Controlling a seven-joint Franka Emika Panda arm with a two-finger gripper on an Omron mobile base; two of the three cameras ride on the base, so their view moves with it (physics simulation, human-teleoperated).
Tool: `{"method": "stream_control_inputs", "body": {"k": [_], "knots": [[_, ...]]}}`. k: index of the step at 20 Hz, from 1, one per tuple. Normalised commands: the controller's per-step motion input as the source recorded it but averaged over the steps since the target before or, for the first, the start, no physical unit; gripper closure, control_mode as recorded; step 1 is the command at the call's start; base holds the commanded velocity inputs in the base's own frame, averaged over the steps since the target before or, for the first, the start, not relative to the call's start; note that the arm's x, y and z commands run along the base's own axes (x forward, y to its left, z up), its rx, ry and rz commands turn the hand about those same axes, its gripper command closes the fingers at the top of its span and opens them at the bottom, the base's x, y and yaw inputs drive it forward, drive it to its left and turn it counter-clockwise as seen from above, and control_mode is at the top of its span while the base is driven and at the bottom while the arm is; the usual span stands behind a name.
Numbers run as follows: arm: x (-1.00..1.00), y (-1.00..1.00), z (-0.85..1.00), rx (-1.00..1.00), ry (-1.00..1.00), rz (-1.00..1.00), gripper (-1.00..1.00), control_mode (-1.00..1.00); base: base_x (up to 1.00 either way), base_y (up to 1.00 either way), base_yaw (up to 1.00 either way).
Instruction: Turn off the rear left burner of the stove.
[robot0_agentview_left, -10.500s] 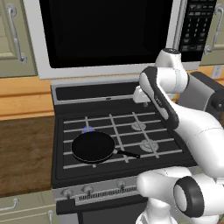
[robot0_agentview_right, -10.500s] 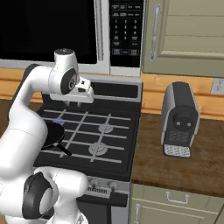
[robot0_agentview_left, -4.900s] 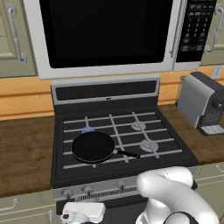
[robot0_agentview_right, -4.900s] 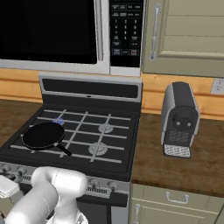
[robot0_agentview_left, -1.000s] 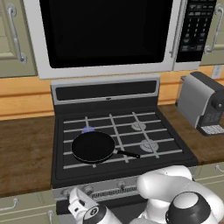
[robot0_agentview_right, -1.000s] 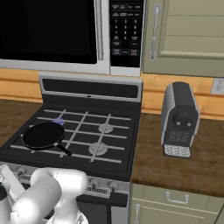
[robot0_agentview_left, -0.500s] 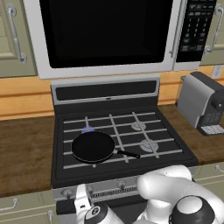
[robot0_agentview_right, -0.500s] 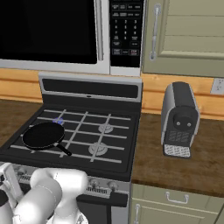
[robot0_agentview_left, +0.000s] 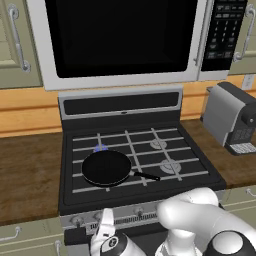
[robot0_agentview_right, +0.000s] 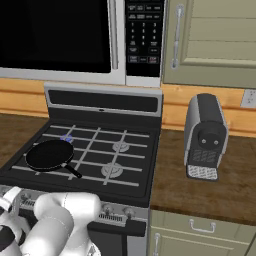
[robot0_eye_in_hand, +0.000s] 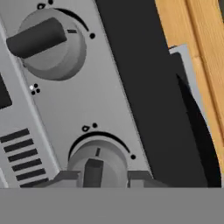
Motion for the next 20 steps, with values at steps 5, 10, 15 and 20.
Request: {"method": "stream_control_inputs", "body": {"k": [5,10,15,20], "knots": [[0.05,-0.49,0.00,0.66,-0.16,-0.14,1.00,-1.00,0.00,0.00,0.00],[0.08,-0.45,0.00,0.67,-0.17,-0.16,1.00,-1.00,0.00,0.00,0.00],[0.17,-0.35,0.00,0.65,-0.18,-0.20,1.00,-1.00,0.00,0.00,0.00],[0.25,-0.29,0.00,0.65,-0.19,-0.23,1.00,-1.00,0.00,0.00,0.00]]}}
